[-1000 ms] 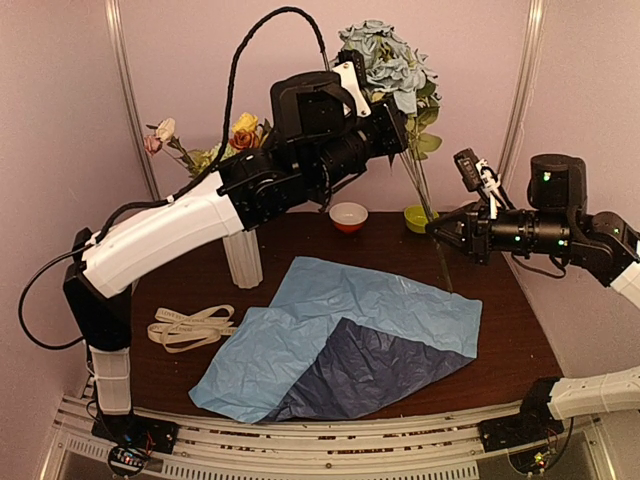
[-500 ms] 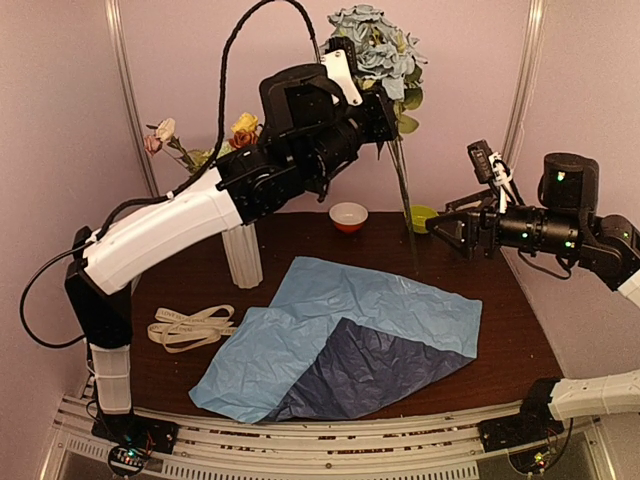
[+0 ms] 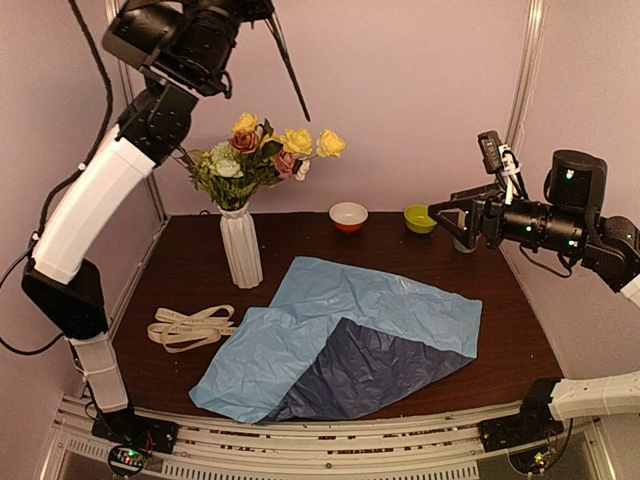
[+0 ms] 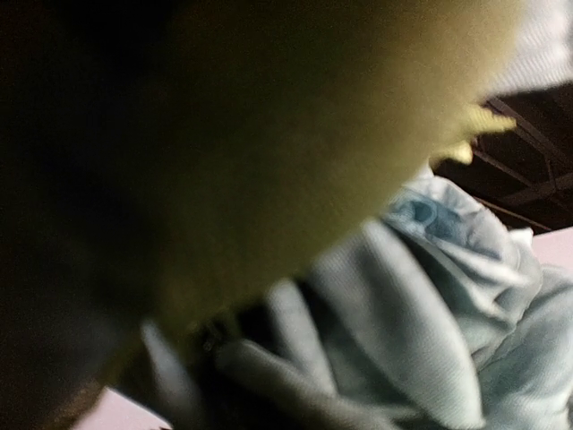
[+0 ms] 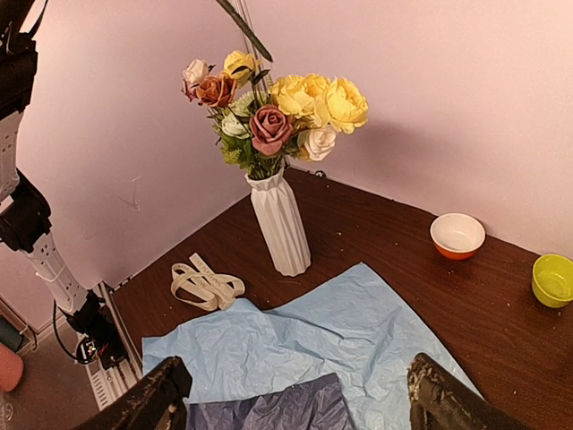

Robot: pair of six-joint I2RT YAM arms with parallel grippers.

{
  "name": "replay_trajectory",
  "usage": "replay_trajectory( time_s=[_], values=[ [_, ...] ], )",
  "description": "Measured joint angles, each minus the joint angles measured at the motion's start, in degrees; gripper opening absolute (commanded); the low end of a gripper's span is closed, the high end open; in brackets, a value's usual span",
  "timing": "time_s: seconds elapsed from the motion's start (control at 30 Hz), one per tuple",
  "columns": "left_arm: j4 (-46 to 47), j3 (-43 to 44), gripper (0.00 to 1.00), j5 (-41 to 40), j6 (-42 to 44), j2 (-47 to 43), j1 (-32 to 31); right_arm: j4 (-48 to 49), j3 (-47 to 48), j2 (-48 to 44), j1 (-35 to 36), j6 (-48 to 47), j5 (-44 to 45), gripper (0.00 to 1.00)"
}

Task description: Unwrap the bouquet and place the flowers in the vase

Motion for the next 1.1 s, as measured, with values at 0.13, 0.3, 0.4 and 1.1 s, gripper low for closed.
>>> replay_trajectory(
  time_s=[0.13,0.3,0.4,1.1],
  values=[
    [3.0,-4.9,0.00,-0.4,6.2,-9.0,1.4,0.9,0.0,0.4,0.0,1.4,-0.7,0.84],
    [9.1,-21.4,0.00,-1.0,10.4,-24.5,0.9,0.7,1.9,4.0,0.0,2.1,-2.6,0.83],
    [13.4,-34.1,0.00,-2.4,11.7,-33.2,0.9,0.4,4.5,7.3,0.0,2.4,-3.8,0.83],
    [25.1,-78.1,0.00,-1.4,1.2,-48.5,16.8,2.0,7.2,11.5,2.3,7.3,-4.9,0.80]
  ],
)
